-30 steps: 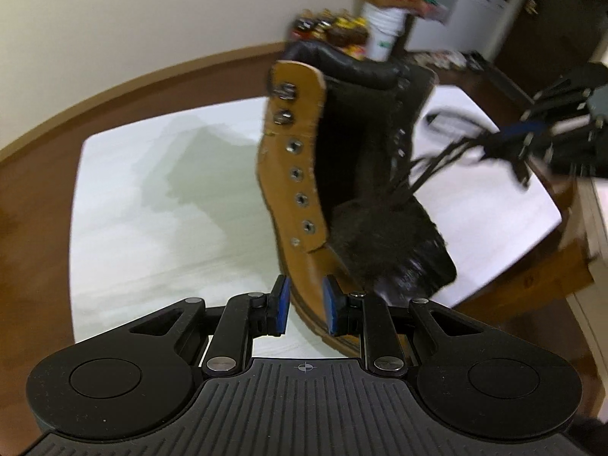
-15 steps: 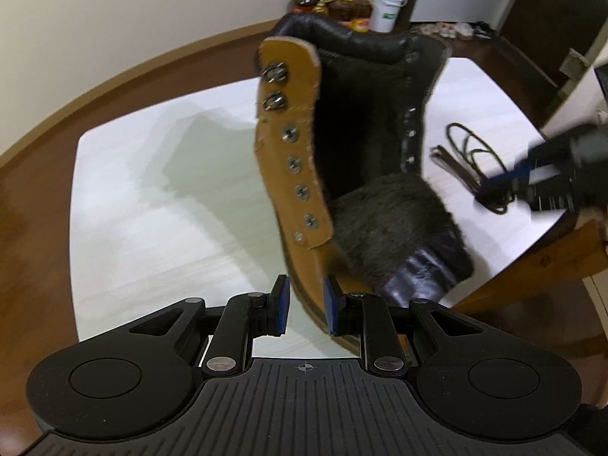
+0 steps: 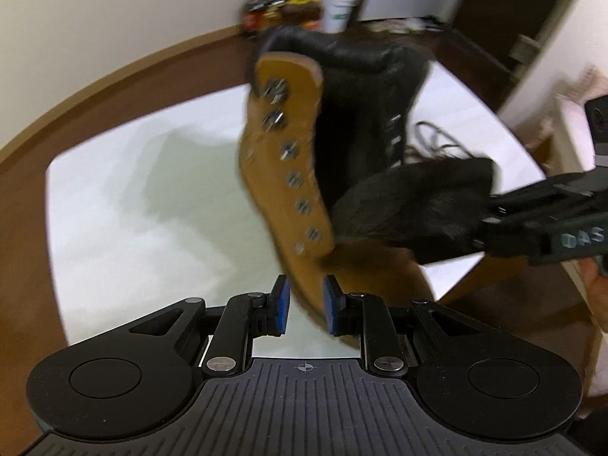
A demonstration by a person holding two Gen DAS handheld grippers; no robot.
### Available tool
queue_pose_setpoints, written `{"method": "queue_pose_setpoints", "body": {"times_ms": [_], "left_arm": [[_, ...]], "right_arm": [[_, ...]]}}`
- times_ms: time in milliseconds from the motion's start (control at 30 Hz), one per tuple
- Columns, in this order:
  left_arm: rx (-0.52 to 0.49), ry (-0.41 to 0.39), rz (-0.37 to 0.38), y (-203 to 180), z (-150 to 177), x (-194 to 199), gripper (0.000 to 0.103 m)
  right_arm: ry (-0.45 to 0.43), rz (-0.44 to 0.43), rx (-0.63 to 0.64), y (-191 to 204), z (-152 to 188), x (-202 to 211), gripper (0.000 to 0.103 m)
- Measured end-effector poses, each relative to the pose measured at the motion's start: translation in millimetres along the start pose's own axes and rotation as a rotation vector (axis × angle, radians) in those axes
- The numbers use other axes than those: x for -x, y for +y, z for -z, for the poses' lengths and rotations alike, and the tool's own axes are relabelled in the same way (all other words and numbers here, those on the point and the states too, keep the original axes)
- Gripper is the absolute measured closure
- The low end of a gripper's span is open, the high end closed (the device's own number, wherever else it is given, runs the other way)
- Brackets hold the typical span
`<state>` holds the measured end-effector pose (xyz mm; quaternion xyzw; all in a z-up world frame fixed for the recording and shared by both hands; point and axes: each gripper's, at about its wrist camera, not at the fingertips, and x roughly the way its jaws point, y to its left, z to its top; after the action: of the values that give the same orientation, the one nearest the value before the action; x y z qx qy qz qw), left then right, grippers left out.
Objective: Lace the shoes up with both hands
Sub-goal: 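Pull the dark brown laces out of the boot with the right tool while the left tool steadies the boot, then grasp the boot collar with the left tool and tilt it up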
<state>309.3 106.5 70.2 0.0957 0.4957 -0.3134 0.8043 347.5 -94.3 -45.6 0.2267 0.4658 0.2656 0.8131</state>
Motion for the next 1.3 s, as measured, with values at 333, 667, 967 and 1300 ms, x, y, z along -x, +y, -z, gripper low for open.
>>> {"method": "queue_pose_setpoints", "body": {"times_ms": [333,667,967,1300], "left_arm": [[-0.182,0.074,0.085,-31,-16,-9,0.081],[0.042,-0.059,0.068,-23,-51,-5,0.081],[0.005,-0.043,-0.066,-38,-95,-27,0.091],[0.003,-0.016,-0.151,-34,-77,-8,0.089]], "right_arm": [[-0.067,0.217,-0.028,10,2,23,0.087],[-0.069,0.178,0.017,-4,-12,13,0.087],[-0.075,0.301,-0.062,-44,-3,39,0.087],[-0.071,0.231,0.019,-41,-24,24,0.085]]}}
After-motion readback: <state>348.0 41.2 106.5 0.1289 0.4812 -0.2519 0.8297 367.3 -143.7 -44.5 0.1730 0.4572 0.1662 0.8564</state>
